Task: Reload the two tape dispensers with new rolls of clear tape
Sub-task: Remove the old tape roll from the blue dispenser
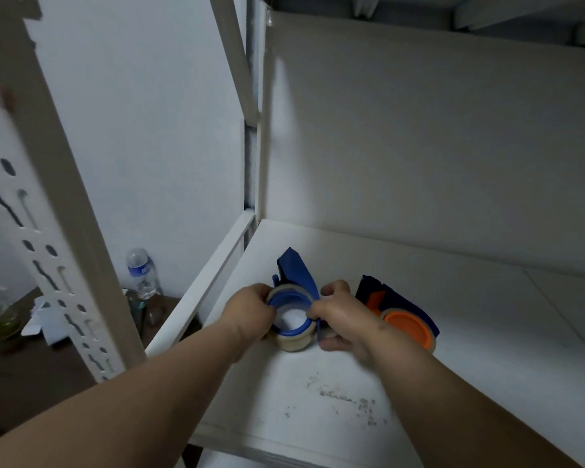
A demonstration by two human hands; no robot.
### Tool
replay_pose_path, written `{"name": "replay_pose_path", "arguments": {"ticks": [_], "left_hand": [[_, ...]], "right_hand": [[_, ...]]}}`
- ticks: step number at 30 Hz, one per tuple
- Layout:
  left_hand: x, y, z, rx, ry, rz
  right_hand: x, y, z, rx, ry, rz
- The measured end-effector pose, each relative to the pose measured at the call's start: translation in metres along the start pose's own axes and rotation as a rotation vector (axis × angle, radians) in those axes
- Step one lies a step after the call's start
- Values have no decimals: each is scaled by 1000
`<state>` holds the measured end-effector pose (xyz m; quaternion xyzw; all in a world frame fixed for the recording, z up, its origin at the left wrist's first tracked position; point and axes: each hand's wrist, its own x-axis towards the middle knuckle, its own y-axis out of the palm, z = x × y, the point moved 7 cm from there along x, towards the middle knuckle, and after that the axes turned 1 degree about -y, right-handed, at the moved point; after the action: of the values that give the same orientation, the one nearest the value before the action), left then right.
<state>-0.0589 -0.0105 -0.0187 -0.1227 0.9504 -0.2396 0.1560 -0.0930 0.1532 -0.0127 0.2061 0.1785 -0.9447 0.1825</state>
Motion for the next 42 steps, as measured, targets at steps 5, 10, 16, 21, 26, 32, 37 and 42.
{"name": "replay_pose_path", "arguments": {"ticks": [5, 10, 16, 21, 26, 32, 37, 42], "left_hand": [[-21, -9, -4, 97, 71, -18], [-37, -12, -3, 124, 79, -9], [-50, 1, 2, 115, 55, 17], [-54, 4, 11, -106, -16, 42], [-45, -8, 2, -339, -53, 142], [-28, -32, 9, -274, -66, 67], [-18, -36, 24, -319, -124, 51], [-13, -28, 32, -271, -155, 60]], "right_hand": [[-14, -6, -6, -19, -44, 133], [-30, -13, -18, 8, -45, 217], [-39, -16, -29, 53, -44, 218], [-45, -10, -32, 58, -58, 270], [-37, -13, -25, 73, -56, 218], [-14, 0, -14, 165, -25, 118], [3, 21, -8, 163, -20, 14], [12, 16, -2, 139, -3, -106]]}}
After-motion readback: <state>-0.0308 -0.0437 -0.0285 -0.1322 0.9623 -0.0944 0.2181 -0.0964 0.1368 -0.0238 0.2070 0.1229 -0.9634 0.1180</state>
